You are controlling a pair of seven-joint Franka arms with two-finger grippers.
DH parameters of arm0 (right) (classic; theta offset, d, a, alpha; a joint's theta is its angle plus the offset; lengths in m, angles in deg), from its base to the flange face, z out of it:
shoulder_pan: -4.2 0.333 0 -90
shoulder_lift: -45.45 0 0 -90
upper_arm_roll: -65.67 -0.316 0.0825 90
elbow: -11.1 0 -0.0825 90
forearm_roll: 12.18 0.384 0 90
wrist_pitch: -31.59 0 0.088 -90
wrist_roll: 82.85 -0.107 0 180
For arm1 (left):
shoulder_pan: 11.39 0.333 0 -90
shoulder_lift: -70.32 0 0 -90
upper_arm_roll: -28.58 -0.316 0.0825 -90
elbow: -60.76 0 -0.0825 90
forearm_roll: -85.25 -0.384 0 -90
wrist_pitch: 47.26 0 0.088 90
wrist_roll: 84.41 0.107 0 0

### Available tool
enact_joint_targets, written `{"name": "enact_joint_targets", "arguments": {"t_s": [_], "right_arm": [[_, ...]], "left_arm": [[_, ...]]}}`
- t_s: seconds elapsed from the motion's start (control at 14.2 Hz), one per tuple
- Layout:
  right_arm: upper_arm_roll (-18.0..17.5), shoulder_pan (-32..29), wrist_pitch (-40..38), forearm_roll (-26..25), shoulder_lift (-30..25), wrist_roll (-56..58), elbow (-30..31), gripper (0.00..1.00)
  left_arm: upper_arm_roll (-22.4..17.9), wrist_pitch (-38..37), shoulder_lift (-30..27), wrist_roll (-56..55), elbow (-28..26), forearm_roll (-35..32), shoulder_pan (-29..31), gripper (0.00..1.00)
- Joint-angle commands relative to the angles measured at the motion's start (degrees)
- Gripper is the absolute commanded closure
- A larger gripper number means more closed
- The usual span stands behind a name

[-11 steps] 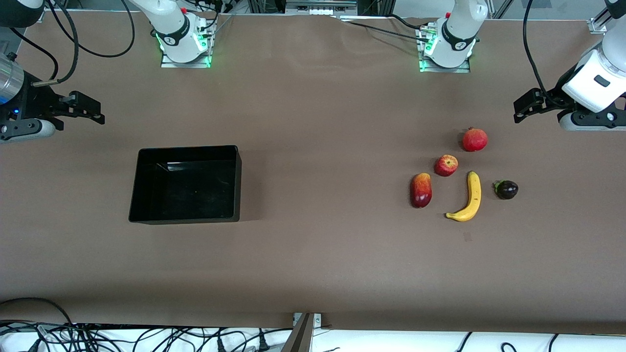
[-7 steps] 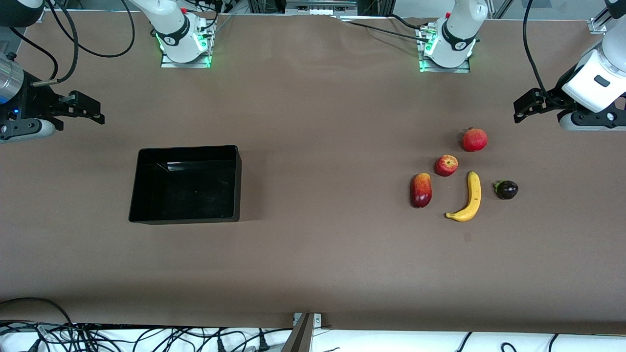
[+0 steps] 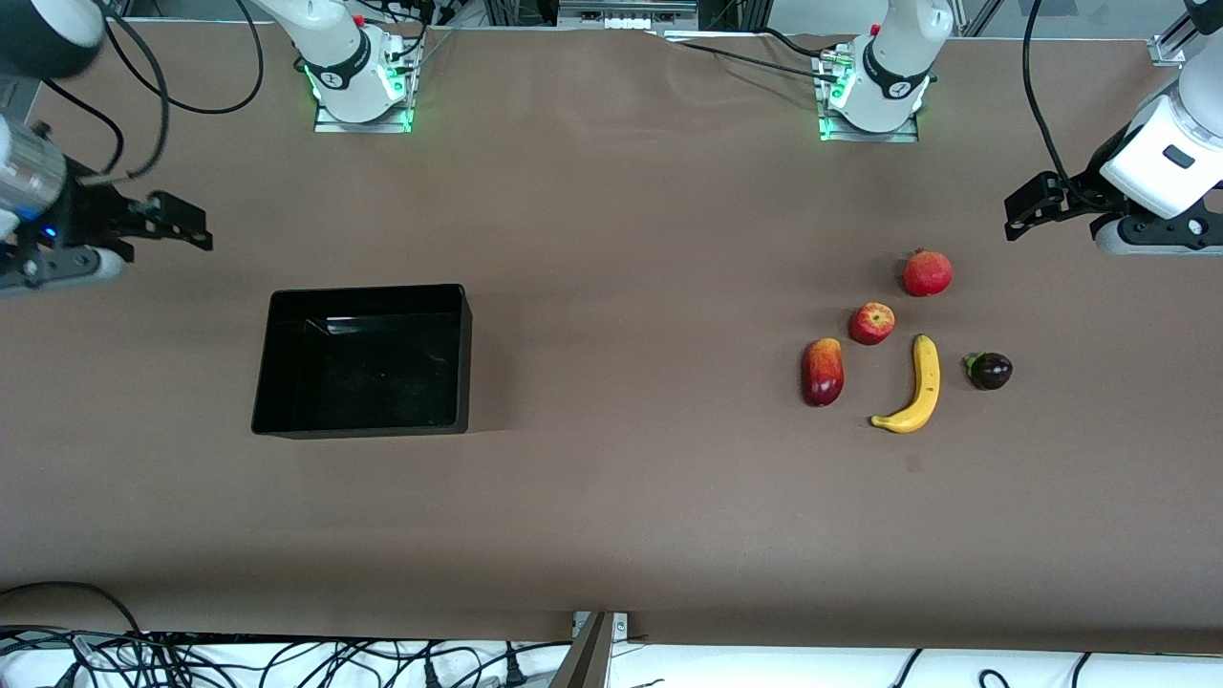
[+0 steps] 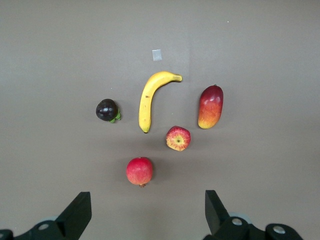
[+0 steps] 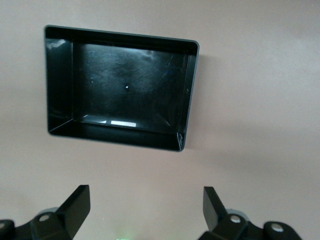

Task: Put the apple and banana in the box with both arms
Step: 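Reach the right gripper down to the black box rim and grip it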

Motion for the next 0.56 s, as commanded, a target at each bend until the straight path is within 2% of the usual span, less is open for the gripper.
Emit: {"name": "enact_joint_targets", "arguments": {"t_s": [0.0,0.28,0.49], "right_arm": [[0.6,-0.4,9.4,-0.7,3.3,-1.3,7.2,0.00],[2.1,-0.8,27.5,-0.2,9.6,-2.0,16.6,0.00],[2.1,-1.4,36.4,0.5,16.0,-2.1,18.0,0.00]], "left_arm": [[-0.2,-1.7,1.0,-0.5,2.2,1.0,-0.3,0.00],[-0.2,-1.7,1.1,-0.5,2.2,1.0,-0.3,0.00],[-0.2,-1.7,1.1,-0.5,2.2,1.0,-0.3,0.00]]}}
